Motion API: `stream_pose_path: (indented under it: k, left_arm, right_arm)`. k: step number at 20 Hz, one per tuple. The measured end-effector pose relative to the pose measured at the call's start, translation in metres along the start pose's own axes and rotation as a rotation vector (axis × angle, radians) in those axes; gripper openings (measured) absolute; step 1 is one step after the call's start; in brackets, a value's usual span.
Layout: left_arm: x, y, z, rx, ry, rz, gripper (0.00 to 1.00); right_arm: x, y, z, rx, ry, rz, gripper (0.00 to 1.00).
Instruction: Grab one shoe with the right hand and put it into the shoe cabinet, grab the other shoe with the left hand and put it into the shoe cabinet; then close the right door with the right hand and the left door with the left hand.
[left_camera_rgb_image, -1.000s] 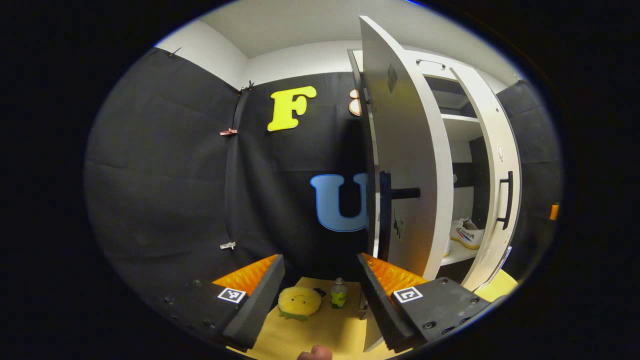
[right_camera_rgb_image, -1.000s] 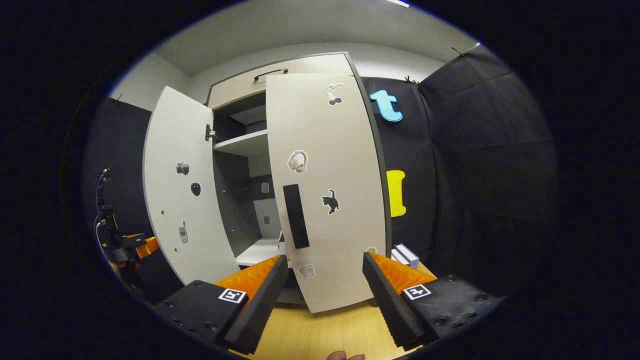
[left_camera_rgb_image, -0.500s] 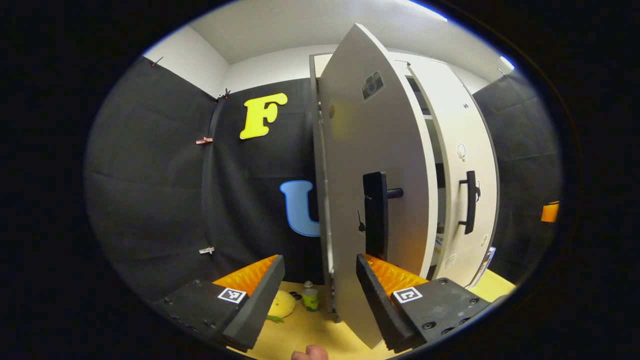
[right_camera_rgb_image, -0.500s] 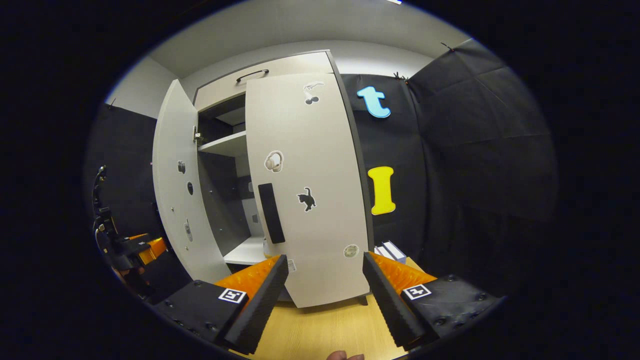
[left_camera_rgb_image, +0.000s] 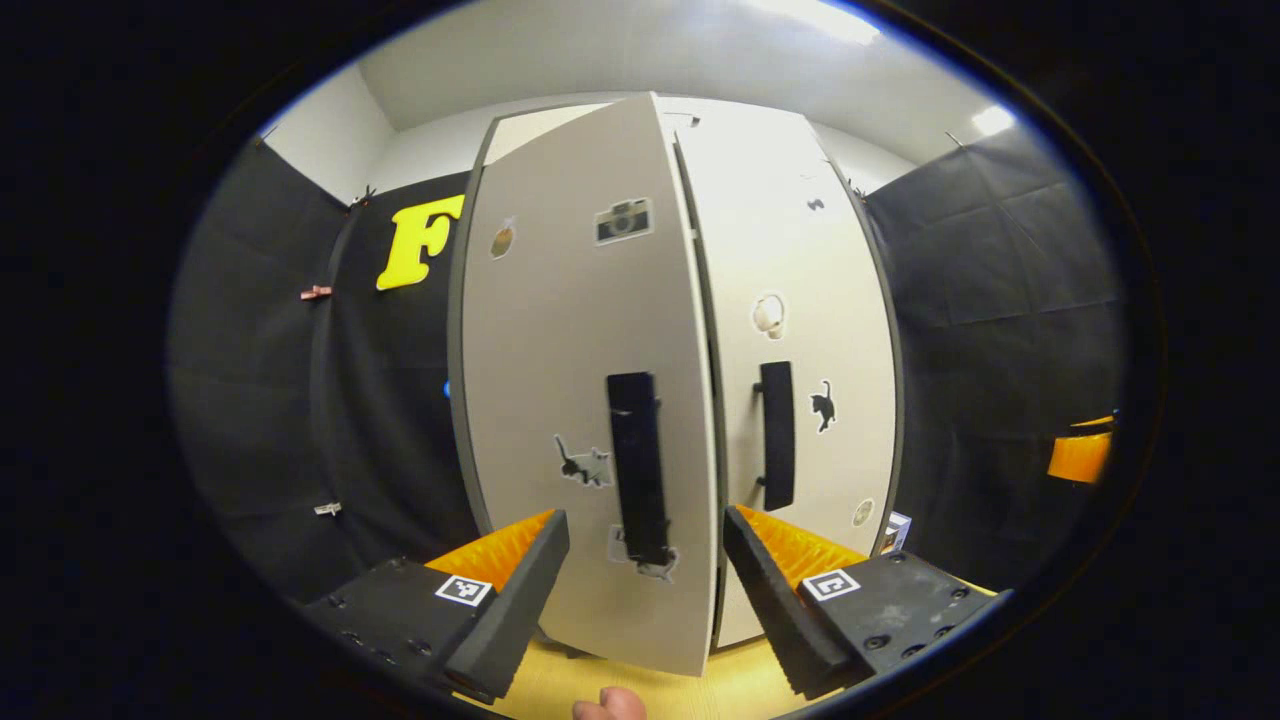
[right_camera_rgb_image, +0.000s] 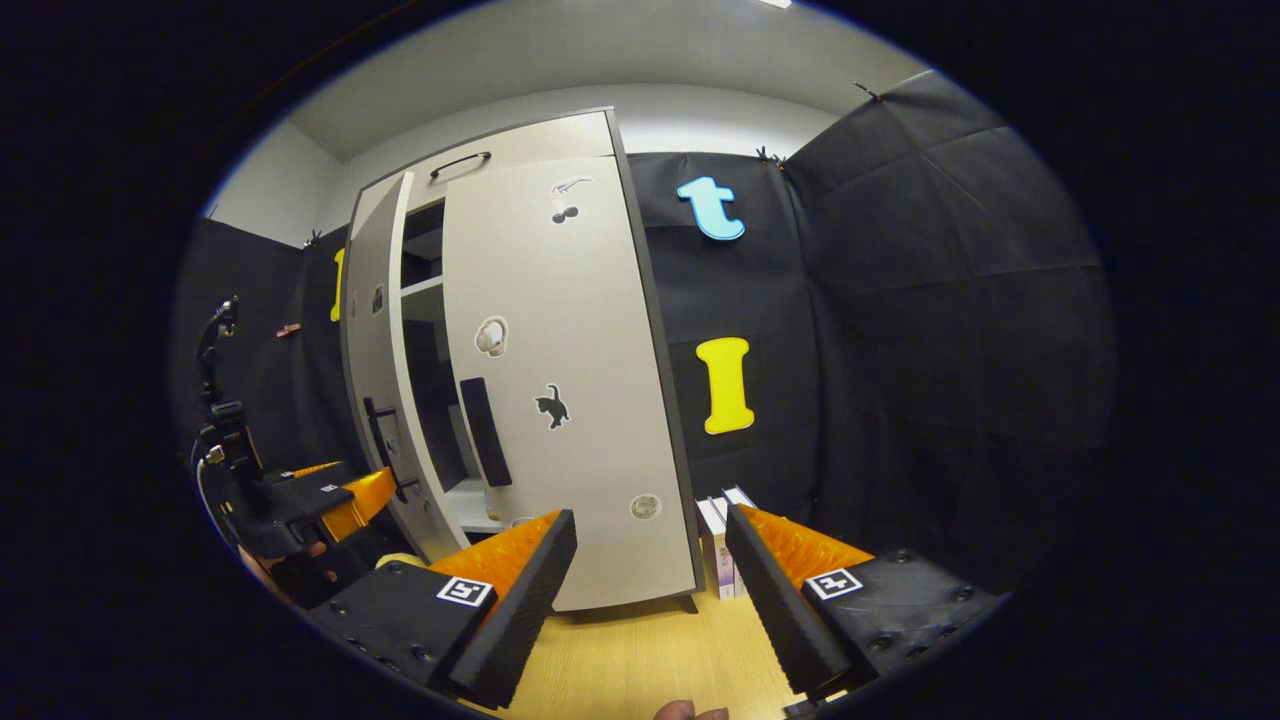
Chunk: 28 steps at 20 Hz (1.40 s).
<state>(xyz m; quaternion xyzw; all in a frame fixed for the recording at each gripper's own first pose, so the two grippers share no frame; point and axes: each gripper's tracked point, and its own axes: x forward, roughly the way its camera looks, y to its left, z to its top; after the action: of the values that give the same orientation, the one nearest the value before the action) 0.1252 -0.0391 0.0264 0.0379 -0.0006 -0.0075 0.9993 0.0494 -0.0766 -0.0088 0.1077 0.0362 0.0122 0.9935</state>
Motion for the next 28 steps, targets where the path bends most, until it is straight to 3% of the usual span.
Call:
stream_pose_path:
  k: [2, 10, 28]
  left_arm:
    - [-0.005, -0.015, -0.001, -0.003, 0.004, -0.017, 0.97]
    - [-0.023, -0.029, 0.006, -0.060, 0.030, -0.021, 1.00]
    - [-0.043, 0.001, 0.019, -0.047, 0.008, 0.056, 0.97]
  right_arm:
    - [0.002, -0.002, 0.000, -0.001, 0.003, 0.006, 0.98]
    - [0.009, -0.002, 0.006, -0.016, -0.011, 0.035, 0.98]
    - [0.014, 0.018, 0.026, -0.086, -0.069, 0.086, 0.98]
